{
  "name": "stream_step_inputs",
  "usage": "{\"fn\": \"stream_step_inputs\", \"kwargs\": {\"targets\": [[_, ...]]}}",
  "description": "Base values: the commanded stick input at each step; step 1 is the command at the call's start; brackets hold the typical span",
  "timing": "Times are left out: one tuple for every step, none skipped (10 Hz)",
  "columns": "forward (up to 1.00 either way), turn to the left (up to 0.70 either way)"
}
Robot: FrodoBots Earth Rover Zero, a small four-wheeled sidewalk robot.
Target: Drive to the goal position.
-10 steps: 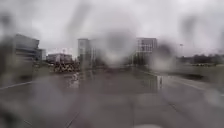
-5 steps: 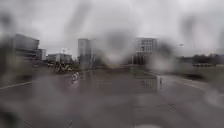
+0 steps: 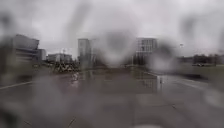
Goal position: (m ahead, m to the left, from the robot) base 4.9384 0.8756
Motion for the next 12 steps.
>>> {"fn": "stream_step_inputs", "kwargs": {"targets": [[0.07, 0.0], [0.07, 0.0], [0.07, 0.0], [0.07, 0.0], [0.07, 0.0], [0.07, 0.0], [0.07, 0.0], [0.07, 0.0], [0.07, 0.0], [0.07, 0.0], [0.07, 0.0], [0.07, 0.0]]}}
